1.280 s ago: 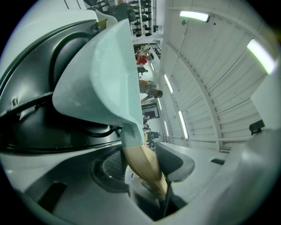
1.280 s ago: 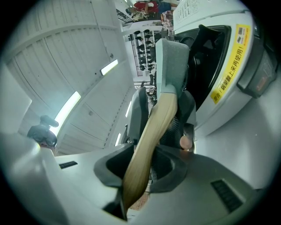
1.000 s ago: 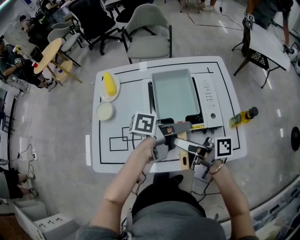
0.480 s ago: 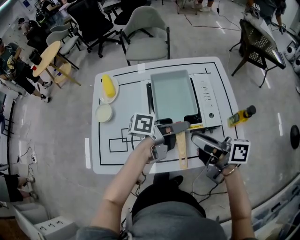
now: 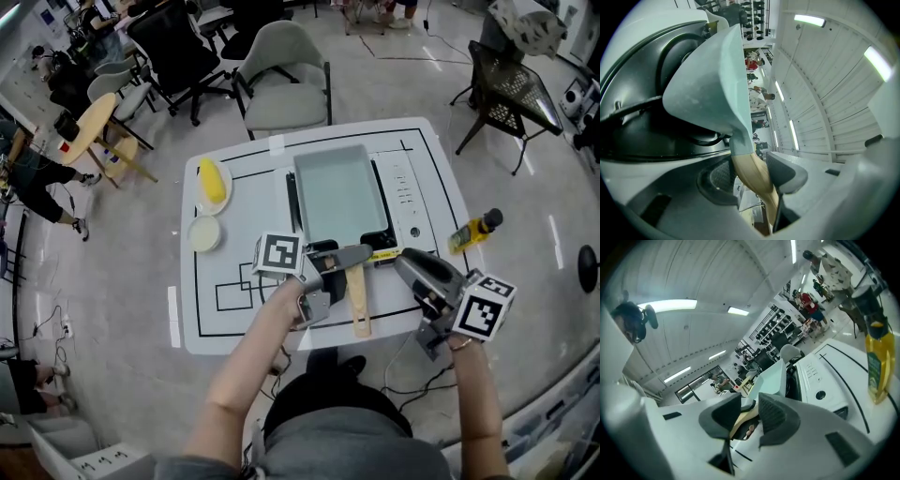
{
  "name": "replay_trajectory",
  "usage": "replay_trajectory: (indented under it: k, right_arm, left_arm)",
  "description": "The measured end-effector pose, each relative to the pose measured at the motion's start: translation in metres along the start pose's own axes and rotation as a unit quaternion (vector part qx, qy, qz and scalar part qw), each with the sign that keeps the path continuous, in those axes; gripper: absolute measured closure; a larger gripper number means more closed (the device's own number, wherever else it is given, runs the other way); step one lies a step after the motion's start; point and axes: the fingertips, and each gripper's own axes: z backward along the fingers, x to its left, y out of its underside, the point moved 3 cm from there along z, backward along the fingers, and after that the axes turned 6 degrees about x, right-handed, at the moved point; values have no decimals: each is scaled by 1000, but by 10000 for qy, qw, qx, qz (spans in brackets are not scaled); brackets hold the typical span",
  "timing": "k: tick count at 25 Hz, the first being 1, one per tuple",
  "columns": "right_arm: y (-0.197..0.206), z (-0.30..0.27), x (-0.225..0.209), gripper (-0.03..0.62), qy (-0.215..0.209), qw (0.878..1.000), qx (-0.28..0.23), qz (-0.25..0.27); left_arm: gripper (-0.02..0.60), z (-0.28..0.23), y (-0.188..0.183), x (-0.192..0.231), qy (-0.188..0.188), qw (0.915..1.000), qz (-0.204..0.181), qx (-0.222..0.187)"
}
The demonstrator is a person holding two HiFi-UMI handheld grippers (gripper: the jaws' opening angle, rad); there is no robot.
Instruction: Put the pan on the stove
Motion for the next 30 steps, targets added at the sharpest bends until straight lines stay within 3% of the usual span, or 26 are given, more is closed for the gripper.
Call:
replay_trajectory:
  k: [9,13,30]
  right_arm:
    - [-14,10,1,589,972,9890,-433,1031]
    - [-17,13,-1,589,1271,9825,-511,1259]
    - [-12,14,-2,589,1356,9829,-414,1172]
  left_arm:
    - [394,0,-1,1,-11,10000,-5,-40]
    - [394,1,-1,3,-49,10000,53,-50]
    - [382,1,2,3,-9,9988,428,-233]
